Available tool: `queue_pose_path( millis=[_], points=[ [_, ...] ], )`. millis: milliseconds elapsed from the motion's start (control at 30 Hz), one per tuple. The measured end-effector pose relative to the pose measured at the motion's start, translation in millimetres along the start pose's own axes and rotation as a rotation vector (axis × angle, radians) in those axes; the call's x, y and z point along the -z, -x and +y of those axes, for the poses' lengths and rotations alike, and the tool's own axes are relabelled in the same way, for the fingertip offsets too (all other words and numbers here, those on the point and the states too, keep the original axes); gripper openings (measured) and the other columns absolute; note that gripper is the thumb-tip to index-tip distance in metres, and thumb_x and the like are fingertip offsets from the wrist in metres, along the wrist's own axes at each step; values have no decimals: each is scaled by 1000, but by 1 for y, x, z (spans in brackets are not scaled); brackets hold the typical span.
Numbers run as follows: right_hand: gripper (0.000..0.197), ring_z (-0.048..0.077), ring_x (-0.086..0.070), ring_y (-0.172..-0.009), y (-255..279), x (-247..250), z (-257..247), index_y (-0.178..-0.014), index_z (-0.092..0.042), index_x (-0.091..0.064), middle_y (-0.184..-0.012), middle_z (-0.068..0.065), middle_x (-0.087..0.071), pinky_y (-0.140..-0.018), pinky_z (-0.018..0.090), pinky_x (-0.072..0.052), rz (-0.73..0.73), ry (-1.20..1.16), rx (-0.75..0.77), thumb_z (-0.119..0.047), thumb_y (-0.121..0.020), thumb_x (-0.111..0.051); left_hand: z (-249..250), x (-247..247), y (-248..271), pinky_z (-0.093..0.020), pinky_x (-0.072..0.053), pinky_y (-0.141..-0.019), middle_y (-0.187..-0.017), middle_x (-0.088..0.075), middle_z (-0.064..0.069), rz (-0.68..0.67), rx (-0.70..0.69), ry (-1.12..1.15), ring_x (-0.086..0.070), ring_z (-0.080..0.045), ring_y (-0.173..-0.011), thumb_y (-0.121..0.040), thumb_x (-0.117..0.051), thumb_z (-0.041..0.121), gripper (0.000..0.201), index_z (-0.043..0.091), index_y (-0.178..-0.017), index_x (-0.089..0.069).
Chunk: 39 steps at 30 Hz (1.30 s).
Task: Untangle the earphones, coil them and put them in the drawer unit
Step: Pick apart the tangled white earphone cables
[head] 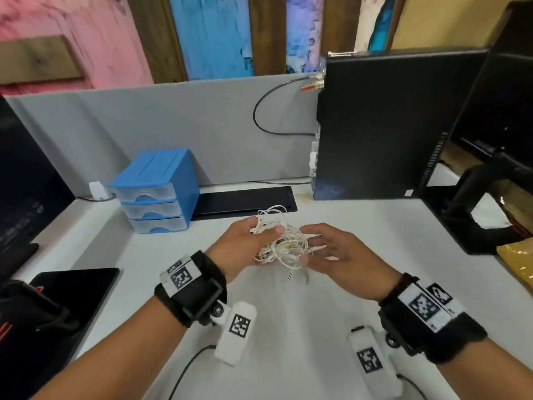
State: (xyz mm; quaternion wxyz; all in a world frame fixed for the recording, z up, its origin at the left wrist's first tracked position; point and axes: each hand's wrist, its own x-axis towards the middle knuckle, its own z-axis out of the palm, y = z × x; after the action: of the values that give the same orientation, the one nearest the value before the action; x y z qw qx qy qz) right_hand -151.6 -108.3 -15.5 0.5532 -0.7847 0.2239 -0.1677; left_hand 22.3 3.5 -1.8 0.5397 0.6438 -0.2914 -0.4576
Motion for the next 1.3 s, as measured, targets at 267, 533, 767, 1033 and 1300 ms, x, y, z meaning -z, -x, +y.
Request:
queue_pose_path(
  millis=[267, 533, 767, 1033, 1300],
  points=[
    [30, 18, -66, -72, 5, -9, -25, -109, -26, -67, -85, 9, -72, -66, 30, -57, 204, -183, 173, -9, -84, -72, 12, -7, 26, -32, -57, -85, -114, -70, -19, -18, -119, 364, -71, -25, -93, -79, -72, 0, 42, -2, -119, -60],
    [53, 11, -66, -101, 12, -7, -29, -118, -22, -63, -109, -4, -72, -74, 25, -57, 109, -229, 185, -21, -68, -80, 11, -11, 30, -23, -57, -79, -116, -70, -18, -31, 52, 701, -68, -19, -90, -95, -56, 8, 30, -3, -122, -62],
    [42, 28, -72, -87, 10, -11, -26, -118, -18, -60, -96, 14, -75, -76, 34, -55, 6, -311, 86, 1, -82, -73, 20, -4, 34, -27, -57, -79, -116, -70, -17, -50, 63, 768, -70, -22, -94, -74, -69, 12, 39, -2, -110, -69],
    [30, 23, -72, -70, 15, -2, -31, -109, -18, -64, -83, 10, -76, -54, 25, -51, 156, -323, 86, -3, -85, -71, 19, -6, 37, -30, -60, -74, -119, -68, -20, -79, 155, 881, -74, -28, -89, -84, -57, 16, 42, -3, -122, -64],
    [11, 5, -63, -83, 23, -16, -29, -89, -23, -67, -87, -12, -66, -60, 10, -48, 582, 114, 336, -13, -86, -71, 22, -14, 41, -41, -53, -95, -127, -64, -21, -141, -23, 805, -64, -33, -116, -91, -52, 11, 43, 0, -132, -54]
  ],
)
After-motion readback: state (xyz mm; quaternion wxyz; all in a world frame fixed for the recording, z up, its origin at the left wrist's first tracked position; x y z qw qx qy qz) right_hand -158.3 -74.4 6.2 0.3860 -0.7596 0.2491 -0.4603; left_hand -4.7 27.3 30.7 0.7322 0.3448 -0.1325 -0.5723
